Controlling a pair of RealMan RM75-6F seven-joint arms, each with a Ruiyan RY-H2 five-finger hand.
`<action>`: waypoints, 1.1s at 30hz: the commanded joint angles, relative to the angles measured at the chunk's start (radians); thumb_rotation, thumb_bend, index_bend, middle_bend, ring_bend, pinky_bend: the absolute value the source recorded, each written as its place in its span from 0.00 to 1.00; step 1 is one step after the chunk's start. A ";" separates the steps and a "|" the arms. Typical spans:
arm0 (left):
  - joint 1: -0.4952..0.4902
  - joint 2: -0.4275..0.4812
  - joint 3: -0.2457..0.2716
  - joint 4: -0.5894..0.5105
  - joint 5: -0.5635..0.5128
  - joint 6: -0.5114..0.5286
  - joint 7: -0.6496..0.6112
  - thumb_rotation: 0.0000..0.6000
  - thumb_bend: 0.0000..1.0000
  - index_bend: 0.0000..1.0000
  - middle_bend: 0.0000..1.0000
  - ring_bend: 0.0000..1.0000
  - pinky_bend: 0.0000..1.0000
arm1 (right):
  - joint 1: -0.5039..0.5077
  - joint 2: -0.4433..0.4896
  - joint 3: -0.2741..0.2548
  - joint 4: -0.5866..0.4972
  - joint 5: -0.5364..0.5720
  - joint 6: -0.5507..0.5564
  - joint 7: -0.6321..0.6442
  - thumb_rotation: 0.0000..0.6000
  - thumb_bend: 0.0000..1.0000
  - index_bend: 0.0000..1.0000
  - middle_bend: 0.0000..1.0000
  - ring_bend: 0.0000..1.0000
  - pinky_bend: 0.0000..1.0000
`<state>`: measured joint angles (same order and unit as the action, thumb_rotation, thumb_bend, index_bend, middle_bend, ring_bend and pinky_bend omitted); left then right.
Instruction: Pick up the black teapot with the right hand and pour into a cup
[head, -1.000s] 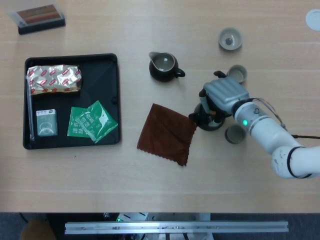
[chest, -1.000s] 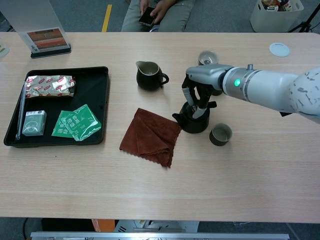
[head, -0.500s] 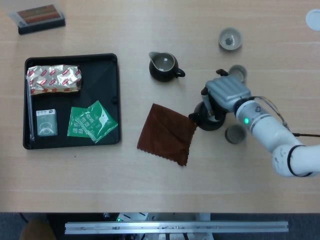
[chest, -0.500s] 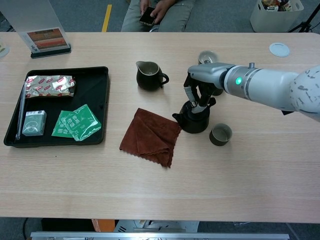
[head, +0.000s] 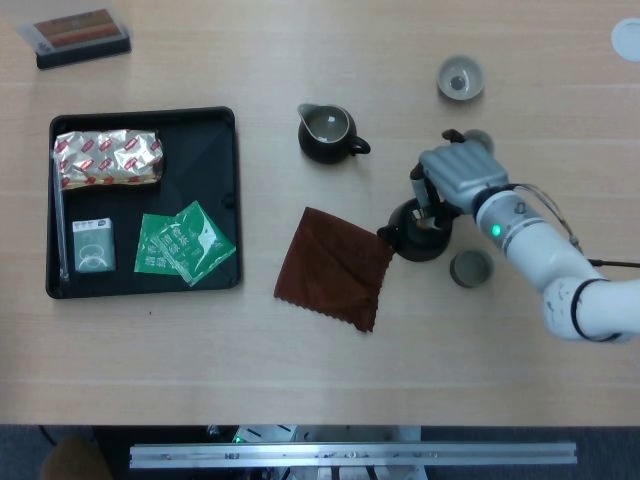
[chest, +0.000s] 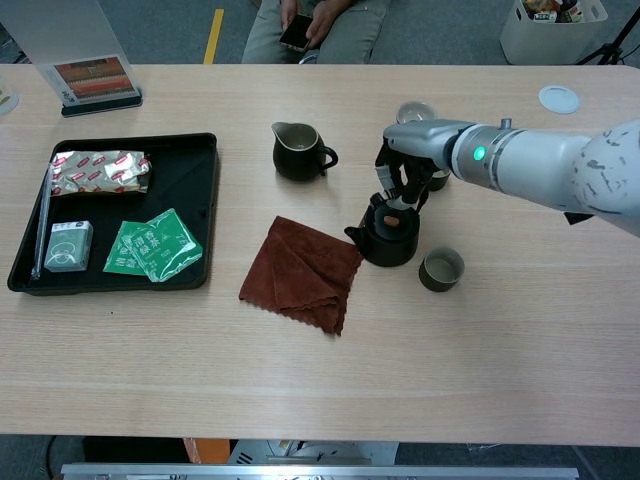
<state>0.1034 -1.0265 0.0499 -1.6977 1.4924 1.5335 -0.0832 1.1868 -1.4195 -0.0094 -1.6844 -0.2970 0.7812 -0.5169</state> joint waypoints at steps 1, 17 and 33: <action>0.000 0.001 0.000 0.000 0.001 0.001 -0.001 1.00 0.22 0.00 0.00 0.00 0.00 | 0.006 -0.008 0.004 0.022 0.032 -0.033 0.014 1.00 0.32 0.64 0.65 0.57 0.00; 0.003 0.009 0.000 -0.007 0.002 0.006 0.000 1.00 0.22 0.00 0.00 0.00 0.00 | 0.041 0.026 -0.004 0.030 0.068 -0.137 0.080 0.67 0.36 0.64 0.65 0.57 0.00; 0.004 0.012 0.001 -0.011 0.001 0.005 0.003 1.00 0.22 0.00 0.00 0.00 0.00 | 0.064 0.029 -0.014 0.054 0.089 -0.196 0.168 0.65 0.39 0.68 0.67 0.59 0.00</action>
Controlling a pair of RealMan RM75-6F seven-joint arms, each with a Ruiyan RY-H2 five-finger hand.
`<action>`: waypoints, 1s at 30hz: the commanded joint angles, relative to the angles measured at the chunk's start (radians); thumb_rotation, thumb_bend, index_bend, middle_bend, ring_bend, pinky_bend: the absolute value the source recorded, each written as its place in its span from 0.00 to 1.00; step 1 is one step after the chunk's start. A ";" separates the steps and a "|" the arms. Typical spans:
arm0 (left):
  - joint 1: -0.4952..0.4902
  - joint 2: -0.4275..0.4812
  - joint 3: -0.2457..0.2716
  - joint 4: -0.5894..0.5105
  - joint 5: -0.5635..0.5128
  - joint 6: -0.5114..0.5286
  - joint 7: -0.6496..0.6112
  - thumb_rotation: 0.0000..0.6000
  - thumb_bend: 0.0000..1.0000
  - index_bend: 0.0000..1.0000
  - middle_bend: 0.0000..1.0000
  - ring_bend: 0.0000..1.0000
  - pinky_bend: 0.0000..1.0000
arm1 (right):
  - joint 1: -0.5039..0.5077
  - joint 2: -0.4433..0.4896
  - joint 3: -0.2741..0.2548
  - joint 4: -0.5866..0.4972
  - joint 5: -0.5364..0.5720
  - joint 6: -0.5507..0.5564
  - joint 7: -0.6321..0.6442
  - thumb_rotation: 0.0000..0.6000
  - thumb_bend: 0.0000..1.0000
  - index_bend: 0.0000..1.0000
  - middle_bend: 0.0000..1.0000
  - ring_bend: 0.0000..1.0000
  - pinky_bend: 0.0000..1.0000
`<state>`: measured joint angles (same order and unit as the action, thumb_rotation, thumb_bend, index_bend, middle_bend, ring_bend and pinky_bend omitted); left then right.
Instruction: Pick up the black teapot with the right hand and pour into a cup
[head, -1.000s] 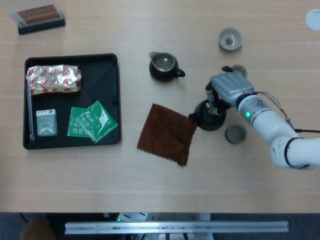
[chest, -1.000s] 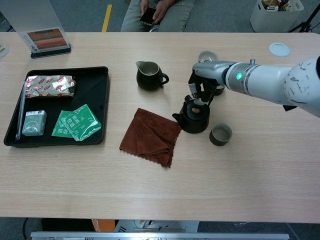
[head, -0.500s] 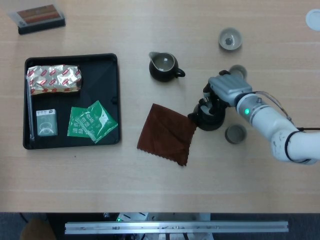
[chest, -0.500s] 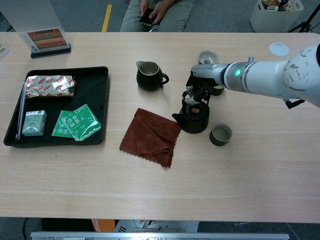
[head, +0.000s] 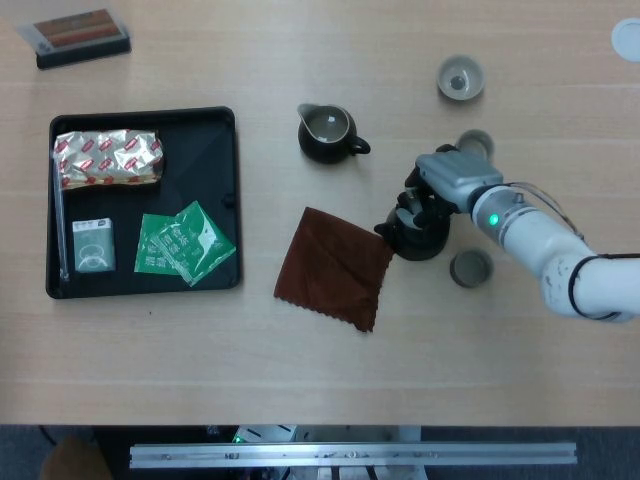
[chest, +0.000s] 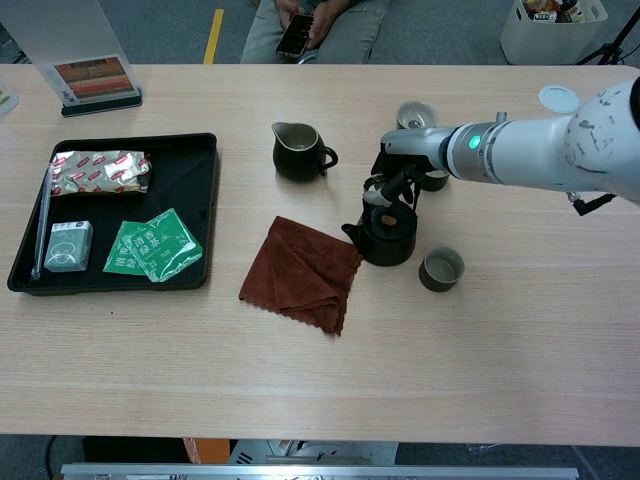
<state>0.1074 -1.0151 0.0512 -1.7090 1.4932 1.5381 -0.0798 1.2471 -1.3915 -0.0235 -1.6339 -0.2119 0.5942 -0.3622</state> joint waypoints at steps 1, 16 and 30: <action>0.001 0.000 0.000 0.001 -0.001 0.001 -0.001 1.00 0.22 0.00 0.00 0.00 0.00 | 0.005 0.001 -0.002 0.004 0.003 -0.010 0.017 0.66 0.39 0.69 0.67 0.59 0.00; 0.007 0.001 0.000 0.007 -0.002 0.007 -0.012 1.00 0.22 0.00 0.00 0.00 0.00 | 0.012 0.016 -0.007 -0.002 -0.014 -0.017 0.085 0.66 0.16 0.72 0.70 0.62 0.00; 0.011 0.003 -0.001 0.009 -0.005 0.011 -0.014 1.00 0.22 0.00 0.00 0.00 0.00 | 0.040 0.003 -0.029 0.035 0.012 -0.071 0.149 0.65 0.04 0.78 0.75 0.66 0.00</action>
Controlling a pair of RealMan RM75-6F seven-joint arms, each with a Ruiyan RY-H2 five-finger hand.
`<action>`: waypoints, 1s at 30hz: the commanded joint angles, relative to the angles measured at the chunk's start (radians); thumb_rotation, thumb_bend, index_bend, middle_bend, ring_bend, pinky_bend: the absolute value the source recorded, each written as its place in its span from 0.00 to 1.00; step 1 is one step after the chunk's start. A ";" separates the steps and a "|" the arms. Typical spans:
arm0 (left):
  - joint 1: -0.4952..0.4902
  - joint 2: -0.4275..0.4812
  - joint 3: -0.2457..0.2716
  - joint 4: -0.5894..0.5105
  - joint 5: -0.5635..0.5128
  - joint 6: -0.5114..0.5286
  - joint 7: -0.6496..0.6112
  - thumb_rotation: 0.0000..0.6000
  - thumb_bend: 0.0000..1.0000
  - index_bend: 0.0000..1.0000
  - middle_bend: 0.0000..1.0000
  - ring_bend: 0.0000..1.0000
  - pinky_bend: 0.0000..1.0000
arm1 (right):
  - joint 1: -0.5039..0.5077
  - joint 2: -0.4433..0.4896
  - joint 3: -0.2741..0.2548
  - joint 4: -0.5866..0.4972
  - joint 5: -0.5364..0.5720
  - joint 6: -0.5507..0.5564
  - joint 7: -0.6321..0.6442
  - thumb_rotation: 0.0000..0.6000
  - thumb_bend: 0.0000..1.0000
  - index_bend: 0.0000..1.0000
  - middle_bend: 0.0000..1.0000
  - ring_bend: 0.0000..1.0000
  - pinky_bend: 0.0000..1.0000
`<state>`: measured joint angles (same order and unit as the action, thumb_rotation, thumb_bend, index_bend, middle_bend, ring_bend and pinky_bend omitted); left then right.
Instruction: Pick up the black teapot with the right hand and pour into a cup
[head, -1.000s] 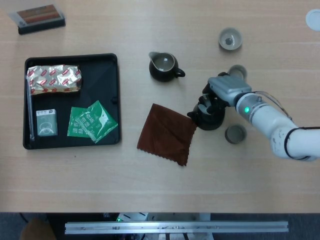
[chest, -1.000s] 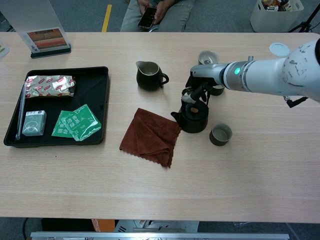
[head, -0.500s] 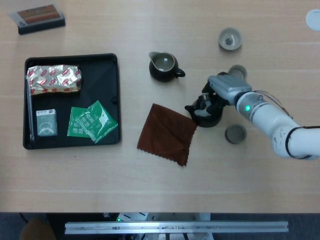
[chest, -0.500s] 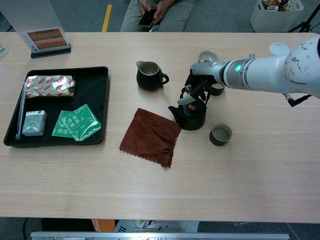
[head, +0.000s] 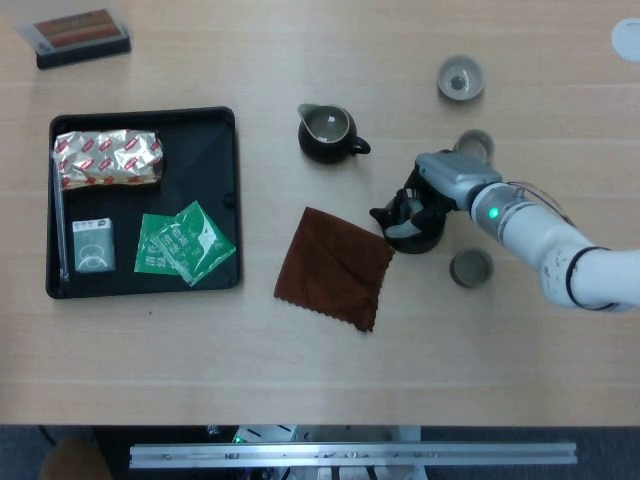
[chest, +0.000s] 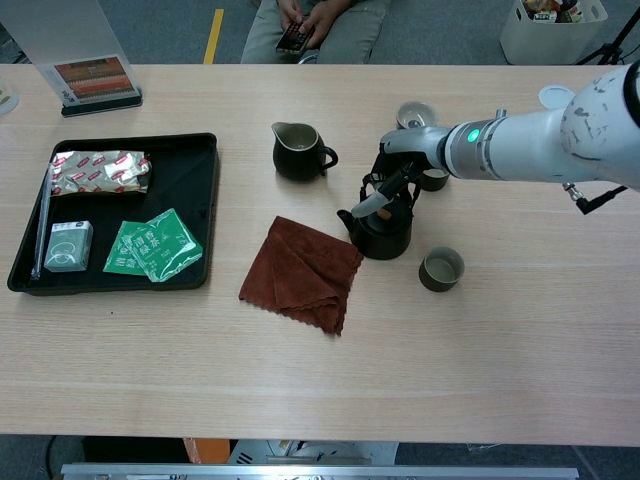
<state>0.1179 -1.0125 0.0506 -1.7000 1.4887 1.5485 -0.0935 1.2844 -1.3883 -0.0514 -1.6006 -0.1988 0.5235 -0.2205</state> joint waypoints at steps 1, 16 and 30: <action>0.001 0.000 0.000 0.001 -0.001 0.001 0.000 1.00 0.22 0.00 0.00 0.00 0.00 | 0.004 0.000 -0.002 0.002 -0.003 0.001 0.010 0.65 0.04 0.79 0.76 0.66 0.00; 0.001 0.000 -0.001 0.002 0.000 0.000 -0.002 1.00 0.22 0.00 0.00 0.00 0.00 | -0.002 0.033 0.009 -0.046 -0.067 0.059 0.041 0.66 0.02 0.86 0.86 0.80 0.00; -0.003 -0.002 0.001 -0.007 0.016 0.001 0.006 1.00 0.22 0.00 0.00 0.00 0.00 | -0.025 0.102 -0.020 -0.146 -0.137 0.187 -0.029 0.65 0.00 0.98 0.93 0.88 0.04</action>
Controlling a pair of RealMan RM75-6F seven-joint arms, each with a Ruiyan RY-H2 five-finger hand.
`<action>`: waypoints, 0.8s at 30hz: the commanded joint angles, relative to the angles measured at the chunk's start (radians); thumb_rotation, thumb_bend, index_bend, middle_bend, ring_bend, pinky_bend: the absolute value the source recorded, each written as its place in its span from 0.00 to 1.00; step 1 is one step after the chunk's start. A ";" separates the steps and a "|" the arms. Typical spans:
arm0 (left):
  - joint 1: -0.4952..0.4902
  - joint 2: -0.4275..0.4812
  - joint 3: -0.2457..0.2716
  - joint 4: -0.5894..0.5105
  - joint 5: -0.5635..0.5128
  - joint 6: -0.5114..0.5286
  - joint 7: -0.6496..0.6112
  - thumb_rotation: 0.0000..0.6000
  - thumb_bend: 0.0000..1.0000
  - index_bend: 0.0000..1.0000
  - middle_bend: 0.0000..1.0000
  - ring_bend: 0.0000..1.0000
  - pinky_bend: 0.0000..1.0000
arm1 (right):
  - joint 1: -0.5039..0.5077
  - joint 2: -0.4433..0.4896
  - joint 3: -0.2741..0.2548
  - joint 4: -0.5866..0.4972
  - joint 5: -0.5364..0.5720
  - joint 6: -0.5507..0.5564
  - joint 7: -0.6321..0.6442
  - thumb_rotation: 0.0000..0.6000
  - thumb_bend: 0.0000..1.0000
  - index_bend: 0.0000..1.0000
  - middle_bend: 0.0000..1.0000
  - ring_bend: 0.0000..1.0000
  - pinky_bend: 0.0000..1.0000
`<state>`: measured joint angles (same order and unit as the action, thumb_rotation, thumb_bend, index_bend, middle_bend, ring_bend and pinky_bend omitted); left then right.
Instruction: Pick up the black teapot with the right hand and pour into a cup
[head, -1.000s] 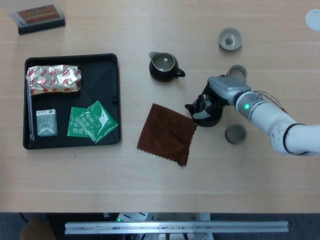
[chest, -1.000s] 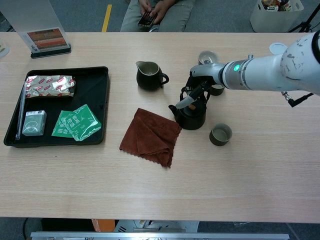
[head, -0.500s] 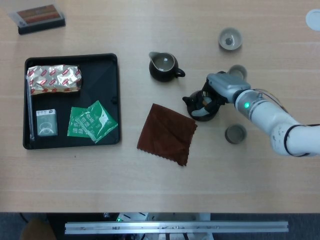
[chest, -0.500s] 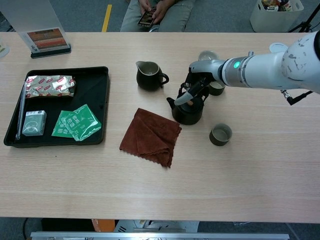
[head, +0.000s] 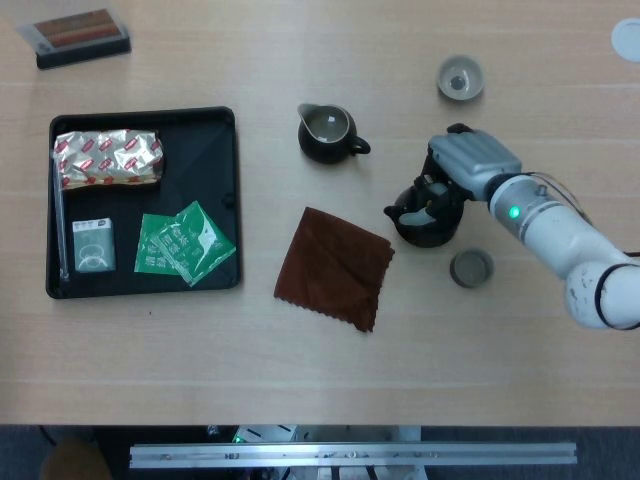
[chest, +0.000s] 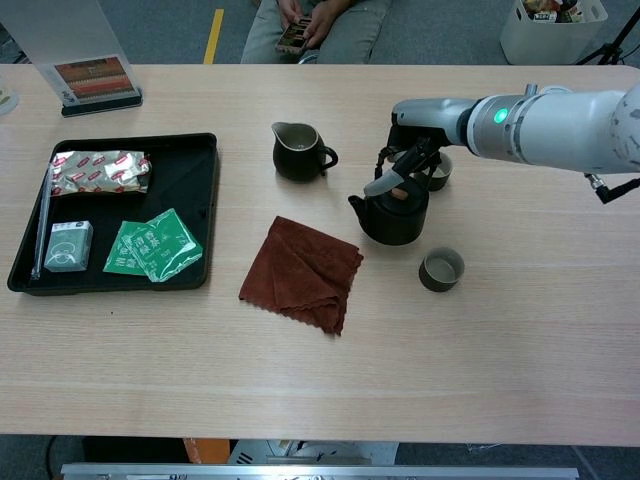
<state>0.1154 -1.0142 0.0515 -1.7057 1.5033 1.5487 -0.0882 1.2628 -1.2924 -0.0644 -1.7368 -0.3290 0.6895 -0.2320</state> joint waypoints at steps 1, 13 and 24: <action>0.000 0.000 0.000 -0.002 0.003 0.002 0.001 1.00 0.22 0.00 0.00 0.00 0.00 | -0.005 0.006 -0.007 -0.013 -0.009 0.030 -0.022 0.66 0.00 0.99 0.94 0.89 0.04; -0.002 -0.002 0.001 -0.001 0.000 -0.003 0.000 1.00 0.22 0.00 0.00 0.00 0.00 | -0.034 -0.003 0.013 -0.026 -0.009 0.078 -0.055 0.31 0.00 1.00 0.94 0.89 0.06; -0.002 -0.004 0.001 0.007 -0.002 -0.004 -0.006 1.00 0.22 0.00 0.00 0.00 0.00 | -0.028 0.001 0.025 -0.049 0.018 0.093 -0.106 0.29 0.08 1.00 0.94 0.89 0.06</action>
<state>0.1136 -1.0187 0.0521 -1.6988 1.5015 1.5448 -0.0941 1.2346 -1.2933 -0.0417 -1.7814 -0.3110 0.7810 -0.3348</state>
